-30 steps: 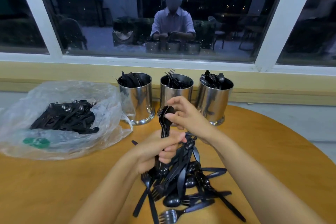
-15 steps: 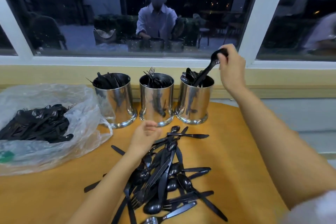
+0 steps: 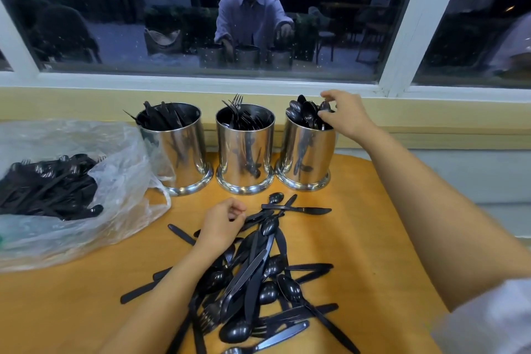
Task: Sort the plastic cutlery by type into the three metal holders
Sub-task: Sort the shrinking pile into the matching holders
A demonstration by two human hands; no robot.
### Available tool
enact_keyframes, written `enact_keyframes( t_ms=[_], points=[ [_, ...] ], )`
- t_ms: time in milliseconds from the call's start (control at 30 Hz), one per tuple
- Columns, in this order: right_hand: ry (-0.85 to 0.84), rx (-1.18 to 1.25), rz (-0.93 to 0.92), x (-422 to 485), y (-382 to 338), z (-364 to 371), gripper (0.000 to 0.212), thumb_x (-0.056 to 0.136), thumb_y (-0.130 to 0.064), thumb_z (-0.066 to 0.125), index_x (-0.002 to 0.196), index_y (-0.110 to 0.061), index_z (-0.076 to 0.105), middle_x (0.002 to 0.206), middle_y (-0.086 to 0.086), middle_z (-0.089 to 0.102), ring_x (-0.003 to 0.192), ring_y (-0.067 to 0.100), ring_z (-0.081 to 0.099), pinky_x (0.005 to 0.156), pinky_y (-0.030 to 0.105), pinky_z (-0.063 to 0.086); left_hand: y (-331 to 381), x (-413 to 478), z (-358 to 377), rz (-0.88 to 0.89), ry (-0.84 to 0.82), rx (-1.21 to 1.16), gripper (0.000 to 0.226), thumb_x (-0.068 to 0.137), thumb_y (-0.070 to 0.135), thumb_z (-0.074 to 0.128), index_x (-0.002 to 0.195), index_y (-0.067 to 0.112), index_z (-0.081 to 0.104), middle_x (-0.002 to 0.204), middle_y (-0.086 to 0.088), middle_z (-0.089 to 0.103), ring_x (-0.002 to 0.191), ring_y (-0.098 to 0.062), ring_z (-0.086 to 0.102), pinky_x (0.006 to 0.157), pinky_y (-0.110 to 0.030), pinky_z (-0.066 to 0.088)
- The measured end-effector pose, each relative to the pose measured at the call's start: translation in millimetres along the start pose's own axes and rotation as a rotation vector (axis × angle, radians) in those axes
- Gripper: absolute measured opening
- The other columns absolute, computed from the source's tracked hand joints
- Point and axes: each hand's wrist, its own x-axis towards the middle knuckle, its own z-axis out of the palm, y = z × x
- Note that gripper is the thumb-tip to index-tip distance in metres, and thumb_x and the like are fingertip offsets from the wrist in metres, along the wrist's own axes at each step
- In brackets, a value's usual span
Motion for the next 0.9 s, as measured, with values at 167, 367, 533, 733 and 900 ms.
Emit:
enact_keyframes(
  t_ms=[167,367,533,733,900],
  points=[
    [0.002,0.247,-0.112,-70,-13,18,0.019,0.094,-0.008,0.058,0.110,-0.016,0.066,0.098,-0.007,0.062,0.086,0.008,0.053,0.072,0.009,0.040,-4,-2,-9,-0.006,0.022,0.002,0.012,0.093,0.007,0.062,0.094,0.019,0.062,0.089,0.007,0.061,0.086,-0.010,0.055,0.075,-0.017,0.044],
    [-0.268,0.115,-0.002,-134,9,88,0.021,0.093,-0.008,0.061,0.113,-0.011,0.068,0.103,-0.002,0.064,0.084,0.003,0.053,0.082,0.009,0.044,-2,0,-9,0.007,0.014,0.028,0.014,0.092,0.005,0.063,0.093,0.018,0.063,0.090,0.003,0.062,0.087,-0.014,0.057,0.082,-0.027,0.050],
    [-0.288,-0.017,-0.004,-149,18,115,0.034,0.092,-0.016,0.064,0.126,-0.021,0.061,0.123,0.004,0.060,0.113,0.019,0.055,0.093,0.031,0.046,7,13,6,0.031,-0.058,0.075,0.014,0.091,0.005,0.065,0.104,0.011,0.066,0.098,-0.003,0.064,0.089,-0.015,0.059,0.085,-0.026,0.050],
    [-0.104,0.054,-0.167,-151,16,108,0.020,0.094,-0.007,0.059,0.113,-0.011,0.065,0.105,0.000,0.057,0.091,0.010,0.051,0.072,0.012,0.036,6,18,11,0.024,-0.120,0.128,0.016,0.089,0.008,0.069,0.102,0.015,0.067,0.084,0.007,0.060,0.087,-0.016,0.061,0.088,-0.032,0.053],
    [0.188,0.466,-0.042,-148,0,88,0.009,0.097,-0.008,0.054,0.097,-0.011,0.062,0.096,-0.002,0.053,0.080,0.012,0.055,0.073,0.025,0.047,24,18,-5,0.035,0.017,-0.004,0.018,0.084,0.006,0.072,0.095,0.019,0.068,0.083,0.008,0.062,0.079,-0.008,0.057,0.078,-0.016,0.049]
  ],
)
